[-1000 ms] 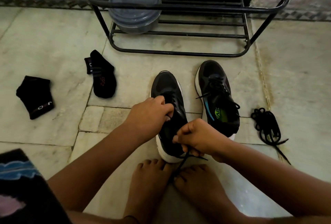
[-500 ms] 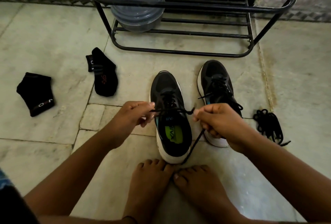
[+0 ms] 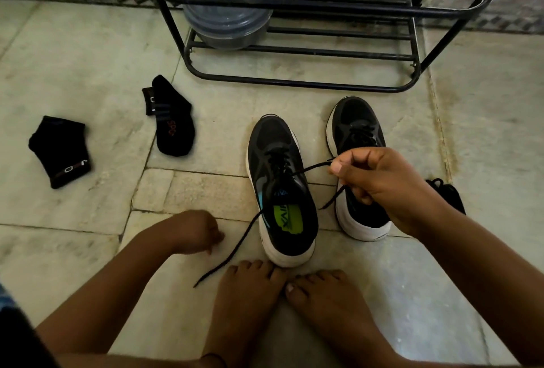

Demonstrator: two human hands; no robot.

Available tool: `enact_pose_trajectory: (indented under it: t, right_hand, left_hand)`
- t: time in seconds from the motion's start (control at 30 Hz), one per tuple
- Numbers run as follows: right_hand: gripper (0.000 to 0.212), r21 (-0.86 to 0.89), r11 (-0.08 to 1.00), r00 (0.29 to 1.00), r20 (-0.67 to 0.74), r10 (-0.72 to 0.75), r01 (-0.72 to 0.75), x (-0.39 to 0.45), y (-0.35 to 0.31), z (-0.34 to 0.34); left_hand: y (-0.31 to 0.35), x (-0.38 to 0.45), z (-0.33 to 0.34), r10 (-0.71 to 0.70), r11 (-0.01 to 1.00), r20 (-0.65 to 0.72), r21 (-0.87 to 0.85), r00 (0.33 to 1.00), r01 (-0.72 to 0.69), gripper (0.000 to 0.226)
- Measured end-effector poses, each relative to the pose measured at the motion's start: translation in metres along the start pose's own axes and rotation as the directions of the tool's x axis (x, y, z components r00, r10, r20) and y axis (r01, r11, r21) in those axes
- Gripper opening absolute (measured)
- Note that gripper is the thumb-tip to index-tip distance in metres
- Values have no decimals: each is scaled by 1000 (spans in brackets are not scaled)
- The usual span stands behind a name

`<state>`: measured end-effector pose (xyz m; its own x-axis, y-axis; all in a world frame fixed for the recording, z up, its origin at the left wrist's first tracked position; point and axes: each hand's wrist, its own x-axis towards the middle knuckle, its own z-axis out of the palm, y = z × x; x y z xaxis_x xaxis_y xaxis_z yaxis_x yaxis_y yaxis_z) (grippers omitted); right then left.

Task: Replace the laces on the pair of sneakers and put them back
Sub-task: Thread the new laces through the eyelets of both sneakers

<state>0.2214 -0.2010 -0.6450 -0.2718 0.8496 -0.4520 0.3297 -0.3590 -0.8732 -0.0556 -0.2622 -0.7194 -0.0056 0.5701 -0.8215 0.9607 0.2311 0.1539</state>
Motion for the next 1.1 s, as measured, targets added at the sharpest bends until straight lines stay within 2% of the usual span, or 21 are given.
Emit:
enact_pose_trajectory:
  t: [0.03, 0.07, 0.13, 0.17, 0.23, 0.27, 0.33, 0.4, 0.47, 0.57, 0.67, 0.83, 0.97, 1.03, 1.1]
  right_hand:
    - [12, -10, 1000, 1000, 7, -19, 19, 0, 0, 1]
    - [11, -21, 999, 999, 18, -41, 41, 0, 1, 3]
    - [11, -32, 996, 995, 47, -85, 86, -1, 0, 7]
    - [11, -35, 993, 992, 68, -110, 113, -2, -1, 10]
    - [12, -67, 978, 976, 105, -191, 199, -4, -6, 14]
    - [13, -103, 963, 964, 118, -239, 251, -4, -8, 15]
    - [13, -201, 920, 940, 126, -316, 336, -4, -12, 13]
    - [13, -284, 891, 935, 96, -341, 354, -3, -15, 7]
    - [12, -374, 870, 946, 75, -315, 320, -1, -14, 0]
    - [15, -601, 761, 968, 97, -233, 244, 2, -6, -4]
    - [18, -701, 681, 976, 116, -185, 212, 4, 1, -2]
    - [17, -797, 564, 976, 199, -93, 217, 7, 10, 1]
    - [22, -827, 494, 963, 240, -126, 270, 9, 9, 3]
    - [21, -781, 561, 962, 229, -152, 274, 7, 6, 5]
    - [15, -624, 755, 979, 161, -128, 201, 7, 5, 9]
  left_hand:
    - [3, -1, -5, 25, 1000, -136, 12, 990, -24, 29]
    - [10, -5, -10, 73, 997, -304, 10, 950, -74, 26]
    - [35, -16, -23, 215, 936, -619, -90, 756, -340, 11]
    - [50, -26, -31, 266, 855, -695, -150, 668, -496, 9]
    - [76, -40, -45, 354, 726, -737, -172, 576, -666, 27]
    - [84, -42, -49, 417, 716, -723, -112, 551, -689, 31]
    - [91, -43, -53, 535, 704, -681, 31, 501, -710, 22]
    - [89, -42, -55, 516, 690, -679, -32, 522, -724, 7]
    - [84, -39, -55, 401, 639, -683, -268, 610, -721, 9]
    - [79, -35, -56, 189, 426, -632, -637, 752, -642, 16]
    - [73, -29, -57, 25, 284, -580, -777, 814, -562, 19]
    - [70, -23, -55, -50, 163, -537, -836, 842, -524, 19]
    - [70, -19, -55, -134, 144, -594, -804, 794, -577, 14]
    - [72, -17, -55, -177, 212, -642, -765, 746, -608, 12]
    - [72, -14, -54, -204, 274, -665, -743, 719, -610, 7]
